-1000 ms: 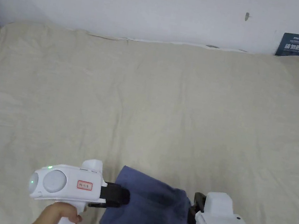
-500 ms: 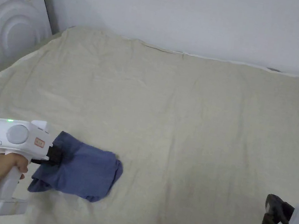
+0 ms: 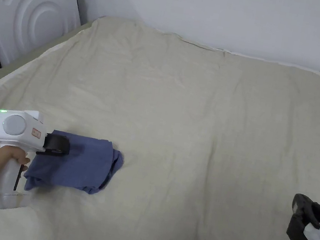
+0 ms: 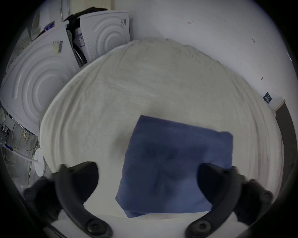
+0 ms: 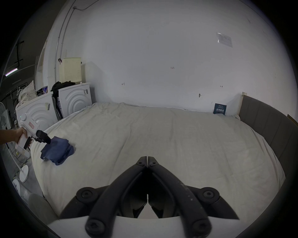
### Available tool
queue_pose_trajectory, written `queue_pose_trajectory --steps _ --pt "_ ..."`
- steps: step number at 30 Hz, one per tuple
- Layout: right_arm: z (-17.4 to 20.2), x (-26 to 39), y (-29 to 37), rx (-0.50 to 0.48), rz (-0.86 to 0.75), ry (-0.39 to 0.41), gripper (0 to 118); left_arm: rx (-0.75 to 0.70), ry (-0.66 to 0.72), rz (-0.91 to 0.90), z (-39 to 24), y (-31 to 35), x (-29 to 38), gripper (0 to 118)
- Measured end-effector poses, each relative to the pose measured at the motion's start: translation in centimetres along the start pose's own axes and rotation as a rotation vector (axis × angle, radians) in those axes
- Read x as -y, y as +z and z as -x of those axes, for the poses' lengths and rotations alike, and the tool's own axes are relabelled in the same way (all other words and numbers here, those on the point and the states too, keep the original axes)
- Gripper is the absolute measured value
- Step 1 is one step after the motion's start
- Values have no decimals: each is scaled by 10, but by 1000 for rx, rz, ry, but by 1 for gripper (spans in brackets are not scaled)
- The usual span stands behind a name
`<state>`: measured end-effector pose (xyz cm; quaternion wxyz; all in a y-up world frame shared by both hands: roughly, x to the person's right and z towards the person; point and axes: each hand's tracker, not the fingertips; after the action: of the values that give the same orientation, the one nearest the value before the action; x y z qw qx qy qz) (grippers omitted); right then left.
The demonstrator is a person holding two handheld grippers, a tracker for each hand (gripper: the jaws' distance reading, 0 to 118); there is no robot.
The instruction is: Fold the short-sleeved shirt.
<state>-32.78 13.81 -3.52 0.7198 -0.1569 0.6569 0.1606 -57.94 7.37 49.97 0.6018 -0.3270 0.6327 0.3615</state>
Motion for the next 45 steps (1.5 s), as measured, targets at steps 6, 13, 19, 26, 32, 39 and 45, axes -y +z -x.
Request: queue_pose_trajectory --steps 6,13,19,26,32,39,45 --pt "-11 -17 31 28 -68 1 1 18 21 -165 -38 82 9 112" --pt "-34 -41 73 71 -160 2 1 -2 -71 -437 -103 198 24 111" --pt "-60 -59 116 127 -254 9 1 70 -166 -738 -178 291 61 111" --pt "-93 -69 155 214 -351 43 1 197 -143 -983 -260 330 103 111" --pt "-120 -71 183 285 -393 63 1 228 -174 -1066 -322 312 132 109" --pt "-144 -60 201 350 -400 60 1 306 -241 -1062 -365 291 156 6" --pt "-153 -54 202 370 -379 43 1 315 -317 -1047 -383 285 162 0"
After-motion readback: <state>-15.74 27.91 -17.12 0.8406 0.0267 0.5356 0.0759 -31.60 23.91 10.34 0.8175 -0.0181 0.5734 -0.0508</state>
